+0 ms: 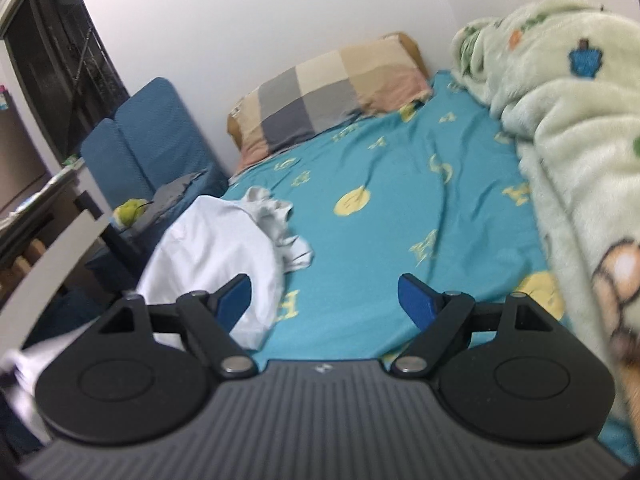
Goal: Fold clothes
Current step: 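Grasp the white T-shirt with the left gripper and lift it, then lift the T-shirt higher with the left gripper, shaking it loose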
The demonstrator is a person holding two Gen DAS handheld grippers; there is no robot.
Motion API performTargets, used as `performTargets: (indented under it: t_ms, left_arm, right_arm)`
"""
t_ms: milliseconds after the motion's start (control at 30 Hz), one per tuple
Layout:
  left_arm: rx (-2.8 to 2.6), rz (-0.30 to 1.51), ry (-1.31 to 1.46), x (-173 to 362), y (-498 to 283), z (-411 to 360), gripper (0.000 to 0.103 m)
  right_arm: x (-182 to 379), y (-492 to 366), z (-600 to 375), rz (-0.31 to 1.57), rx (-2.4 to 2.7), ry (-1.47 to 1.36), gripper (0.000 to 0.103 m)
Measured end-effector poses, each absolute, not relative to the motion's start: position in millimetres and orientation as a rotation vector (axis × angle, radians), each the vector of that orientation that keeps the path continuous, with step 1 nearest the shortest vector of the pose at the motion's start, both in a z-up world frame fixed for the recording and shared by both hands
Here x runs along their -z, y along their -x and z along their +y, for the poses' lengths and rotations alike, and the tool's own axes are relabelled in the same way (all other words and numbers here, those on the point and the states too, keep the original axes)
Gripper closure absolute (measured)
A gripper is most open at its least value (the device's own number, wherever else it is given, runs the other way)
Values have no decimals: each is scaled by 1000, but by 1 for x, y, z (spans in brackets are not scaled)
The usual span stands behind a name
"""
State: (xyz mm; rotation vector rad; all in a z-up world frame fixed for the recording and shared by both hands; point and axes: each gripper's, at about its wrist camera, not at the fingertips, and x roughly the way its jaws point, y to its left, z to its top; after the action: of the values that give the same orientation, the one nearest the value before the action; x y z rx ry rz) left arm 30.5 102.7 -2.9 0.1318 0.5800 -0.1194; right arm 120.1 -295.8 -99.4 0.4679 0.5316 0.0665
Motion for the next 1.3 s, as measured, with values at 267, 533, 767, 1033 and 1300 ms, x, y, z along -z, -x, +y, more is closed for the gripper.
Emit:
performTargets:
  t_ms: [267, 533, 767, 1033, 1300]
  left_arm:
    - [19, 858, -1, 49, -60, 176, 95]
    - [128, 738, -96, 20, -47, 137, 45]
    - [270, 727, -362, 44, -50, 89, 38]
    - [349, 763, -683, 100, -66, 49, 37]
    - [394, 803, -730, 113, -72, 47, 72]
  right_arm:
    - [95, -107, -256, 559, -185, -327, 21]
    - [111, -129, -239, 616, -251, -292, 21]
    - [141, -170, -232, 747, -262, -290, 22]
    - [155, -184, -232, 757, -305, -355, 22]
    - [162, -191, -224, 737, -350, -364, 22]
